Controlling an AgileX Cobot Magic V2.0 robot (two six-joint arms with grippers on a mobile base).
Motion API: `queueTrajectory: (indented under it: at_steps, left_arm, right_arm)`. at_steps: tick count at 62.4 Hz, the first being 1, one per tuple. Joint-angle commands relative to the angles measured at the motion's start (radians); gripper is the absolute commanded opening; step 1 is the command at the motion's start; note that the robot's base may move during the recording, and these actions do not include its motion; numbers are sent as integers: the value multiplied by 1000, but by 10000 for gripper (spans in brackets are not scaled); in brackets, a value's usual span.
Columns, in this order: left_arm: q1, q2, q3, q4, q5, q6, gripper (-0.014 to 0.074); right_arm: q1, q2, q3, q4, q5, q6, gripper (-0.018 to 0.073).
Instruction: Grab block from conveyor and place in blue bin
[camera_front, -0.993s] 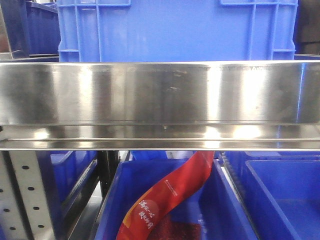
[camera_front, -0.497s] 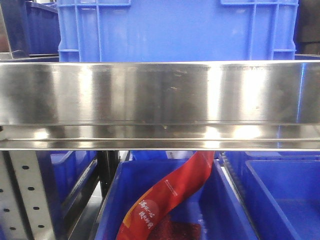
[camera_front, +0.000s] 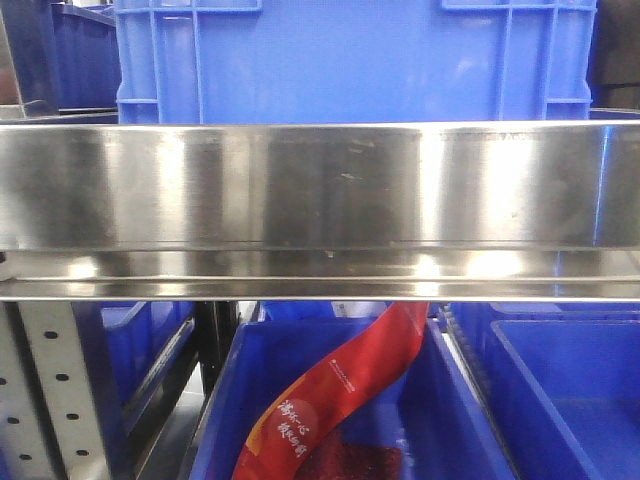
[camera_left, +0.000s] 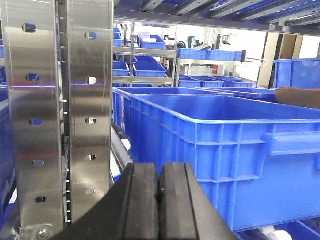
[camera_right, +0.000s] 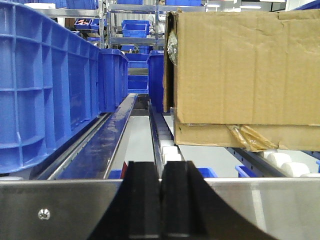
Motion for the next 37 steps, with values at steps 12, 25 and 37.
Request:
queueTrajectory:
  at_steps: [12,25,37]
  left_arm:
    - [2,-7,2,1,-16,-4,-111]
    - [24,-50,13,126,-17,-4,-111]
    - [174,-134,183,122,-104,-9,-111]
  right_arm:
    - [-4,-4,0,-7,-13,-2,-162]
    - [-4,-4,0,-7,-13,-2,-162]
    - [-4,-4,0,-7,-13,-2,-162]
